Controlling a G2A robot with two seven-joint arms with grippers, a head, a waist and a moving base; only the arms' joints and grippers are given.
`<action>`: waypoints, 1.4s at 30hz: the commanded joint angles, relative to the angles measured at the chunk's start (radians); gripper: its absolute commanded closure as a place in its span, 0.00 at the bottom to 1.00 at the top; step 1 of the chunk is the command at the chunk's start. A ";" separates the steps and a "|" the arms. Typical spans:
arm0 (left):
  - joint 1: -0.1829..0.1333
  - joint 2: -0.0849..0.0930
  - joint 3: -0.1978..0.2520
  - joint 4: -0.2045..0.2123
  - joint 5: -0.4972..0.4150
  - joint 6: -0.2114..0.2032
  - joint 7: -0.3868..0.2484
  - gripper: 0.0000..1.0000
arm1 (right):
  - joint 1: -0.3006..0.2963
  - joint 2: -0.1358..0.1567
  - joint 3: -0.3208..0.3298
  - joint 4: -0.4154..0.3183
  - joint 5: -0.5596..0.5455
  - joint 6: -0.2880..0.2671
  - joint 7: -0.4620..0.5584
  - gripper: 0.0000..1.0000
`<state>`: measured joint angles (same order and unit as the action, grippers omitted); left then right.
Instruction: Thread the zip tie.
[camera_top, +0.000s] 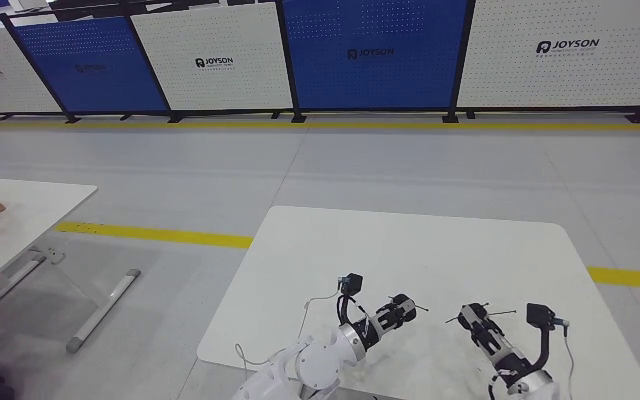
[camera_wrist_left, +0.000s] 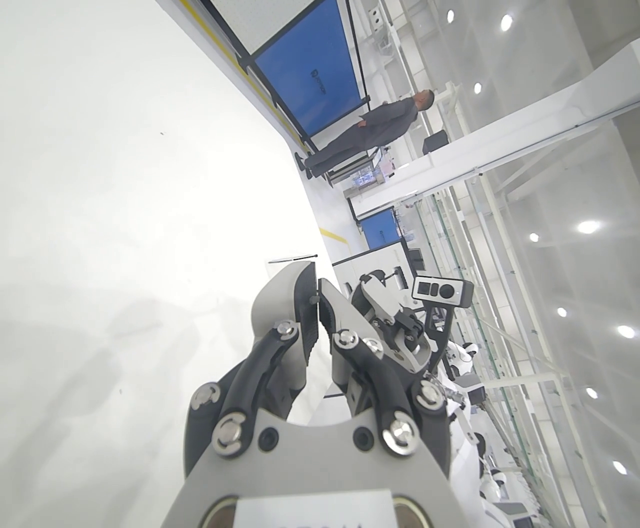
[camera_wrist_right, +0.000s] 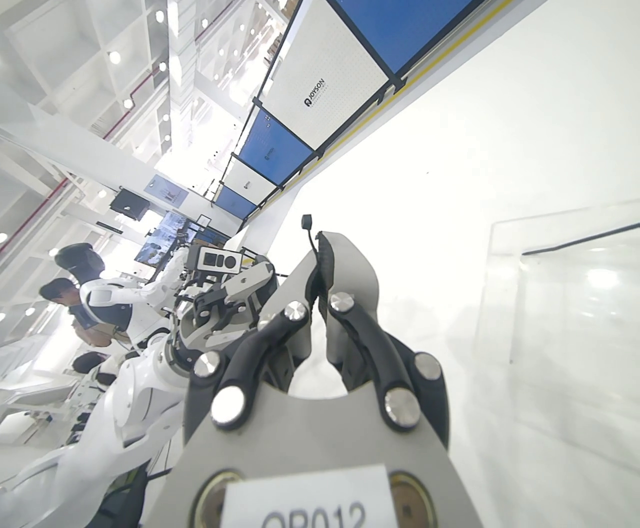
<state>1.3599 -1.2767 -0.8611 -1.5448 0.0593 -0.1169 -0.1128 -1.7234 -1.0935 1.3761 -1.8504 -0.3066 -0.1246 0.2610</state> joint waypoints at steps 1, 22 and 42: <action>0.000 0.000 0.000 0.000 0.000 0.000 0.000 1.00 | 0.021 -0.002 -0.008 0.005 -0.005 0.007 -0.002 1.00; 0.015 0.000 0.003 -0.007 -0.005 0.010 -0.008 1.00 | 0.076 -0.013 -0.070 0.034 -0.087 0.044 0.001 1.00; 0.030 0.004 -0.008 -0.033 -0.018 0.003 -0.028 1.00 | 0.100 -0.019 -0.089 0.053 -0.118 0.017 0.016 1.00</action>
<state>1.3898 -1.2726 -0.8691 -1.5779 0.0416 -0.1140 -0.1407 -1.6265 -1.1121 1.2863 -1.7989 -0.4275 -0.1042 0.2705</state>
